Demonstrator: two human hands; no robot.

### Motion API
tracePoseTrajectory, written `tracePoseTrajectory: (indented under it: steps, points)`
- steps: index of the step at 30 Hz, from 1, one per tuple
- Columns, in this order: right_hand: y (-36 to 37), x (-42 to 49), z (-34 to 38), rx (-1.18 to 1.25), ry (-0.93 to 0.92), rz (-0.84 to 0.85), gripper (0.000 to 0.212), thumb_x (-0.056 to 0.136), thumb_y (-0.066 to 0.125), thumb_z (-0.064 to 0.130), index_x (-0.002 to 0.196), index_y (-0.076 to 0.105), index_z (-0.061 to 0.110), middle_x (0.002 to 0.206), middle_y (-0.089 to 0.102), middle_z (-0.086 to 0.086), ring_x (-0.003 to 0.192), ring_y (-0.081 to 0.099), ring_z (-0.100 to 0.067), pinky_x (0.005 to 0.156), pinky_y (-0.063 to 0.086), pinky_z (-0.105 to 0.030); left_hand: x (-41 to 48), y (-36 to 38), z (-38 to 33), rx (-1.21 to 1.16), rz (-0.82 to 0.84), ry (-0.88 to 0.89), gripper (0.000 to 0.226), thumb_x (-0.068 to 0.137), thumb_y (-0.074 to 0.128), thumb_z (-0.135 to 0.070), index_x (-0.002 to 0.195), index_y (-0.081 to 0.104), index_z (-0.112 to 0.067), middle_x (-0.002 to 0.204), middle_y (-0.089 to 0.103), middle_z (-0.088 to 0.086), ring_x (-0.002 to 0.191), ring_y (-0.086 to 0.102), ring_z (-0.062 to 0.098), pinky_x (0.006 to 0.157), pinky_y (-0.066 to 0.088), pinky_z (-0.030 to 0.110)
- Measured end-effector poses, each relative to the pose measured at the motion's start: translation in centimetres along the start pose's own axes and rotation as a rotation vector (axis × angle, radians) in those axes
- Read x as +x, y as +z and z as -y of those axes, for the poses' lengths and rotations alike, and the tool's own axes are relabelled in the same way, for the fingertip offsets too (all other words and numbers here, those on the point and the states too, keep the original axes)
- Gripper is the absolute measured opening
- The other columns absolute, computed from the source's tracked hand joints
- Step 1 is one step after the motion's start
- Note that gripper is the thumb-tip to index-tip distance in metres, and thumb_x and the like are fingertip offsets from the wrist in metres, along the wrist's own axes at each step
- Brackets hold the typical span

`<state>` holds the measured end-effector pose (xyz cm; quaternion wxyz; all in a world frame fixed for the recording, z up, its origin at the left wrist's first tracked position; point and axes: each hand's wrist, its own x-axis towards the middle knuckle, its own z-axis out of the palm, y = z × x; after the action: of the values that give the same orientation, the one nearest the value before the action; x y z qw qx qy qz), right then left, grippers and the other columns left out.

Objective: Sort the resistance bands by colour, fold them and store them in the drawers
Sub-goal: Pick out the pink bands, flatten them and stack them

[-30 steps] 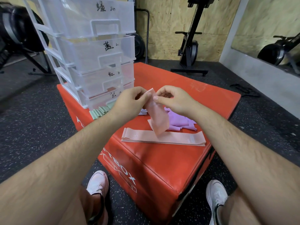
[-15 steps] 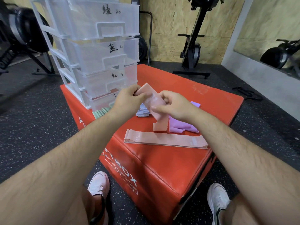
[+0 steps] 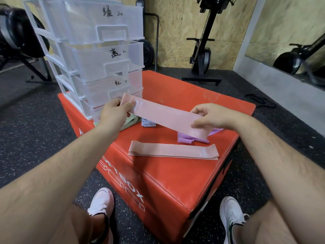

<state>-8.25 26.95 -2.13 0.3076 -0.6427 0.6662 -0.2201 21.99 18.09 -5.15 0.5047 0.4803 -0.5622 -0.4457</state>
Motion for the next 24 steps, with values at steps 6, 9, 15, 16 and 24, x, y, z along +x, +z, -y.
tracePoseTrajectory:
  steps: [6,9,15,16,24]
  points:
    - [-0.9,-1.8,-3.6,0.151,0.116,0.062,0.019,0.091,0.07,0.014,0.11,0.068,0.012,0.104,0.072,-0.009,0.087,0.069,-0.016,0.072,0.053,-0.027,-0.8,-0.2,2.4,0.089,0.038,-0.073,0.015,0.092,0.068,-0.026,0.086,0.067,-0.013,0.072,0.06,0.005,0.061,0.051,0.015,0.053,0.038,0.026]
    - [-0.3,-2.7,-4.7,0.144,0.155,0.041,0.013,0.095,0.067,0.016,0.106,0.067,0.009,0.091,0.068,-0.008,0.074,0.065,-0.015,0.062,0.053,-0.024,-1.4,0.0,3.7,0.173,0.083,-0.085,0.016,0.089,0.071,-0.026,0.082,0.067,-0.013,0.072,0.062,0.009,0.061,0.051,0.02,0.051,0.036,0.027]
    - [1.6,-3.3,-6.3,-0.021,0.163,-0.013,0.013,0.097,0.065,0.024,0.099,0.067,0.011,0.078,0.067,-0.003,0.062,0.064,-0.015,0.056,0.052,-0.025,-2.5,-0.1,5.6,0.335,0.186,-0.166,0.025,0.081,0.077,-0.032,0.09,0.073,-0.009,0.084,0.07,0.016,0.062,0.052,0.02,0.05,0.035,0.025]
    - [1.9,-3.4,-6.3,-0.074,0.165,-0.013,0.013,0.097,0.064,0.026,0.098,0.066,0.013,0.076,0.068,-0.001,0.059,0.064,-0.013,0.054,0.049,-0.021,-2.8,0.0,5.6,0.38,0.202,-0.175,0.025,0.082,0.077,-0.03,0.089,0.072,-0.007,0.083,0.071,0.016,0.057,0.051,0.02,0.049,0.035,0.024]
    - [3.0,-3.5,-7.3,-0.12,0.187,0.024,0.021,0.093,0.07,0.028,0.105,0.063,0.011,0.078,0.072,-0.009,0.058,0.066,-0.014,0.06,0.057,-0.031,-4.3,0.8,6.3,0.661,0.269,-0.144,0.03,0.089,0.07,-0.027,0.082,0.064,0.001,0.071,0.055,0.008,0.06,0.044,0.018,0.054,0.031,0.03]
